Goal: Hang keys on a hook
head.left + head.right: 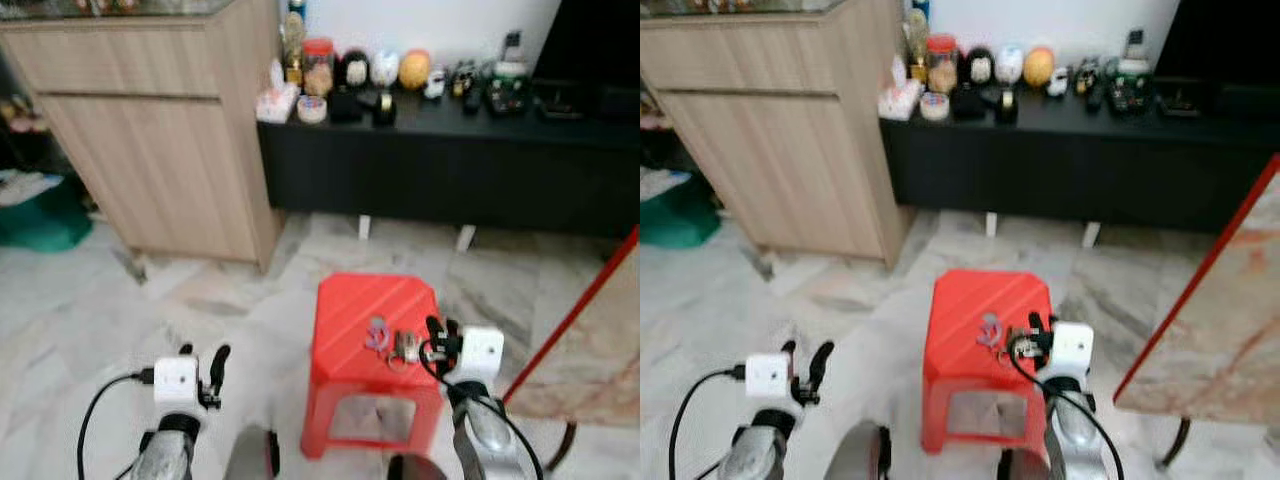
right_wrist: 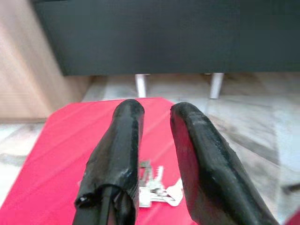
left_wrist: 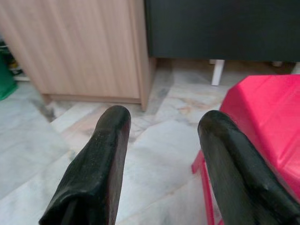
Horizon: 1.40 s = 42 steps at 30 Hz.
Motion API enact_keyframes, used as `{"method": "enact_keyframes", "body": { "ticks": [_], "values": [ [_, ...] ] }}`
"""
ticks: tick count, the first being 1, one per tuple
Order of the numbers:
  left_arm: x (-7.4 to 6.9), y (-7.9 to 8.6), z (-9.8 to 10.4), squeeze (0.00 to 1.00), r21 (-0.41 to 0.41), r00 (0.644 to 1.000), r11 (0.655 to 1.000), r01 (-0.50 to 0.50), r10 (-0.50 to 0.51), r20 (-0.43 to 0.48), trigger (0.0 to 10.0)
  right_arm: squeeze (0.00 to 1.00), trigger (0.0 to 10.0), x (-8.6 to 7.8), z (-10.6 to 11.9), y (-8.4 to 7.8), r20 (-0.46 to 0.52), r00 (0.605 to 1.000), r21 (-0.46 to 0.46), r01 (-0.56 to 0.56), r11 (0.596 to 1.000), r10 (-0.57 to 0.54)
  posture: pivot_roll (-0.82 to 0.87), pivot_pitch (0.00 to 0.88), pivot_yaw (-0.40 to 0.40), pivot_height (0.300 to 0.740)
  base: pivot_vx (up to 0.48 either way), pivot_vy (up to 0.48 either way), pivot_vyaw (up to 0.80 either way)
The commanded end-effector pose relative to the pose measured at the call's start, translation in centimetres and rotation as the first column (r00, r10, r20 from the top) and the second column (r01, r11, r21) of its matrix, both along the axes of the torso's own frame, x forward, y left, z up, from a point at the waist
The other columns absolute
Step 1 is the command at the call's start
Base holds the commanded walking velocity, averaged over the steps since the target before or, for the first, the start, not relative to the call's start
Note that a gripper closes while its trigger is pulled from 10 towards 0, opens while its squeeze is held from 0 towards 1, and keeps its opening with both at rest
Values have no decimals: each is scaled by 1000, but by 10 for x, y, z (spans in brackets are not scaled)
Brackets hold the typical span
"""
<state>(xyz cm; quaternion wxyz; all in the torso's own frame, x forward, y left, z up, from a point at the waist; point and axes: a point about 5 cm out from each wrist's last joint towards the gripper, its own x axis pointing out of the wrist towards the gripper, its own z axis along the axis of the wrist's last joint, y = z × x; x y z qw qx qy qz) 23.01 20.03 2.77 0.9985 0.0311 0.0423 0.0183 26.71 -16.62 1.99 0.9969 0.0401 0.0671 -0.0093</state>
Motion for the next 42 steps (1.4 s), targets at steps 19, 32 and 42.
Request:
{"method": "enact_keyframes", "body": {
  "ticks": [19,32,42],
  "values": [
    [10,-3,1,0,-2,1000,1000,27,-27,-5,10000,0,10000,3,-5,4,-42,999,-7,-5,1000,5,37,50,4,599,0,0,0],
    [13,0,1,0,-13,999,999,33,-33,-15,10000,0,10000,5,-4,7,-33,999,9,-11,1000,11,35,28,14,599,0,0,0],
    [14,3,1,0,-12,999,999,30,-30,-22,10000,0,10000,6,-3,12,-22,999,-8,-42,999,41,39,29,20,599,0,0,135]
  ]
}}
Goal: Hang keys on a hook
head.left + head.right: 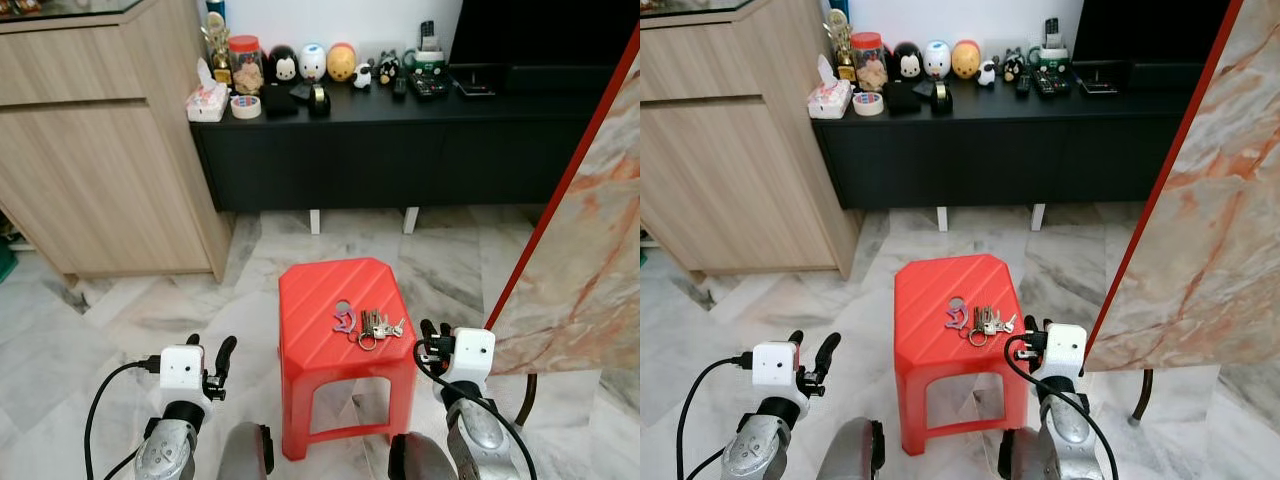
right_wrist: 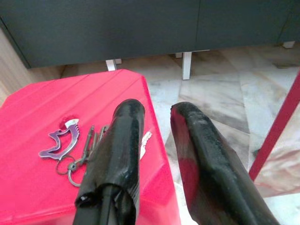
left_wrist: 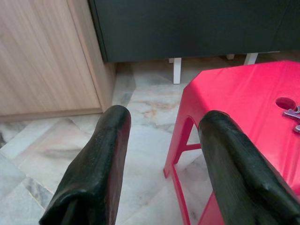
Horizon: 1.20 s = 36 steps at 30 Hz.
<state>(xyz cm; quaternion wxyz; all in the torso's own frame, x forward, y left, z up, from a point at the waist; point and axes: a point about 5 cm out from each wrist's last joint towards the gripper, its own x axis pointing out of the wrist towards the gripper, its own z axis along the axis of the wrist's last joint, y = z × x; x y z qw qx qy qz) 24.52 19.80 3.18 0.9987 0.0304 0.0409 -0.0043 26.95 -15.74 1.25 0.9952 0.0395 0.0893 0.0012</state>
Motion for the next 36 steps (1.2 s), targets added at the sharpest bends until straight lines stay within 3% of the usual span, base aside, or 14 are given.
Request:
{"method": "enact_keyframes", "body": {
  "ticks": [1,12,36],
  "values": [
    [-1,5,-3,0,-8,1000,1000,-17,16,-24,10000,0,10000,2,3,3,21,1000,-9,-20,1000,20,39,29,20,599,0,0,800],
    [1,4,-3,0,-9,1000,1000,-18,17,-26,10000,0,10000,1,2,6,22,999,3,-49,999,49,40,39,19,599,0,0,800],
    [1,2,-3,0,-11,1000,1000,-10,9,-23,10000,0,10000,-1,-3,5,-8,998,15,-55,998,55,37,44,18,599,0,0,0]
  ]
}}
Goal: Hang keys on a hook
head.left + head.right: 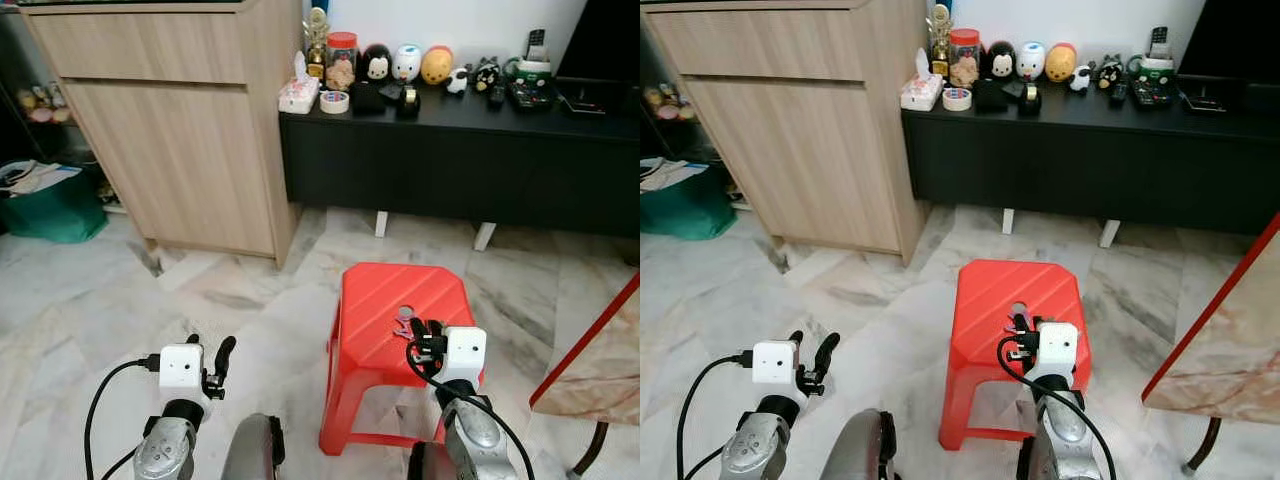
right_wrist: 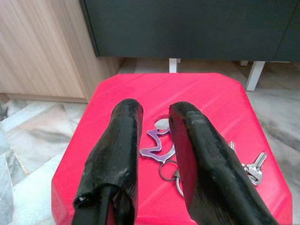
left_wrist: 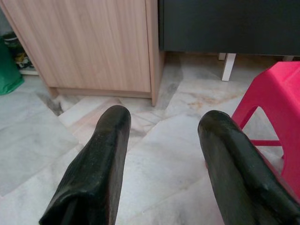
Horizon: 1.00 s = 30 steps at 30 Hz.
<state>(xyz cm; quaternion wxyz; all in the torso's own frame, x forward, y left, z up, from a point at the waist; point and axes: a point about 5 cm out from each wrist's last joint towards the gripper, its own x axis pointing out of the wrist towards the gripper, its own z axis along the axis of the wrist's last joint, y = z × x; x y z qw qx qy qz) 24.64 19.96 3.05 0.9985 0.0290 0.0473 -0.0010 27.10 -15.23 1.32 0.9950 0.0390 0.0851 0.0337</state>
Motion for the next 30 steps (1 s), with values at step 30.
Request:
{"method": "enact_keyframes", "body": {
  "ticks": [30],
  "values": [
    [0,-1,-2,0,-13,1000,1000,5,-5,-9,10000,0,10000,-3,-4,0,-17,1000,-12,4,1000,-4,34,50,20,599,205,0,140]
  ]
}}
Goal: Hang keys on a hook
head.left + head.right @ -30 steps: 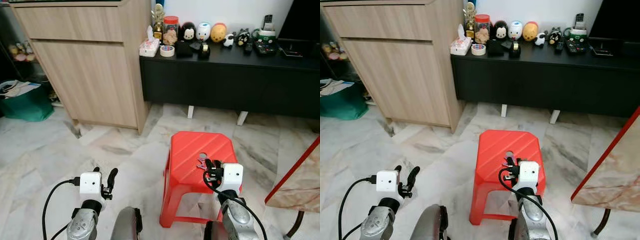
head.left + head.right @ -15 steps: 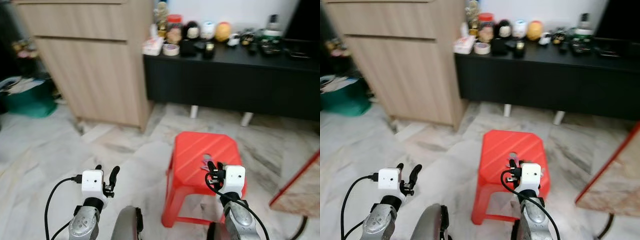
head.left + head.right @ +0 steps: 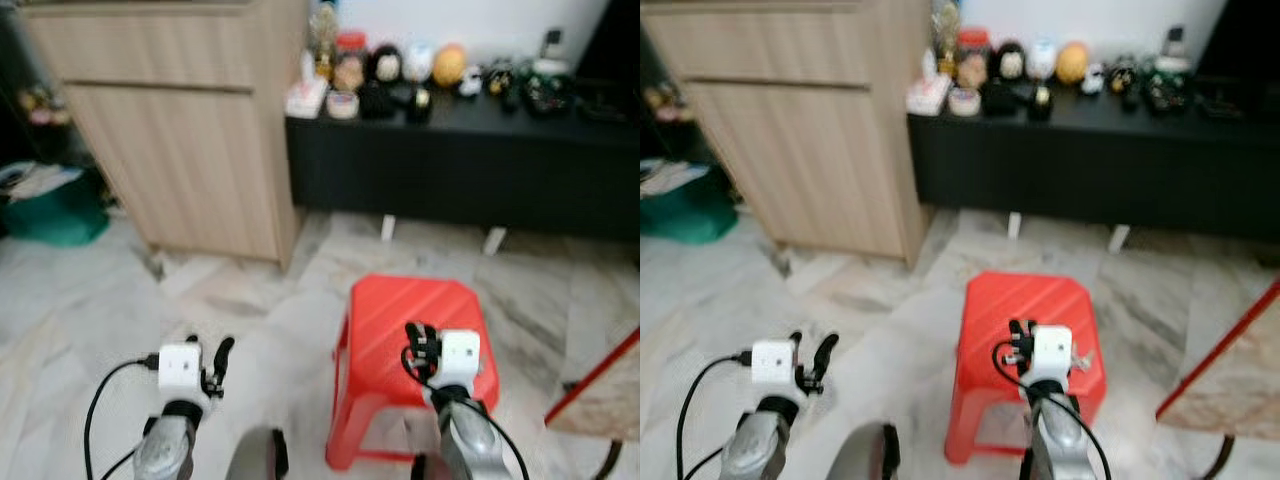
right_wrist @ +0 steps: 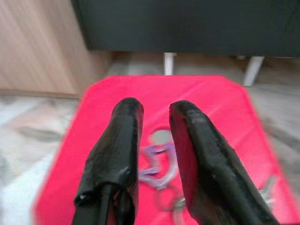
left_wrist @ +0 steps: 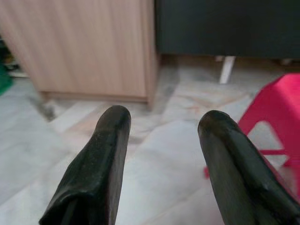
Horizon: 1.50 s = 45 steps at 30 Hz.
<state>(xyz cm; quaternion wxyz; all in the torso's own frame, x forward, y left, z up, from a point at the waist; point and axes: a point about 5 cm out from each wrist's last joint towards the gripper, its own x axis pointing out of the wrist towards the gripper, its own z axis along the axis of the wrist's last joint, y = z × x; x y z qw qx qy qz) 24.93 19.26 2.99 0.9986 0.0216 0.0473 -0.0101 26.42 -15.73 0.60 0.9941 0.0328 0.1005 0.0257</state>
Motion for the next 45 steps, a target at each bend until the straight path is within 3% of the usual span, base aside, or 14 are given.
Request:
{"method": "enact_keyframes", "body": {
  "ticks": [1,15,25,36,45],
  "values": [
    [-2,5,-1,0,6,1000,1000,-10,10,-7,10000,0,10000,4,3,4,13,1000,3,-6,1000,6,35,50,19,599,247,0,0],
    [-3,4,0,0,3,1000,1000,-3,3,3,10000,0,10000,4,3,3,8,1000,17,17,1000,-17,34,49,20,599,162,0,0],
    [-2,3,0,0,-1,1000,1000,5,-5,3,10000,0,10000,6,3,-14,-4,994,13,110,994,-110,35,49,21,599,0,0,0],
    [-2,3,0,0,-2,1000,1000,4,-4,5,10000,0,10000,6,5,-9,14,997,7,81,997,-81,34,51,22,599,0,0,0],
    [-2,3,0,0,0,1000,1000,2,-2,7,10000,0,10000,6,5,-7,23,997,18,70,997,-70,36,54,21,599,0,0,454]
  ]
}}
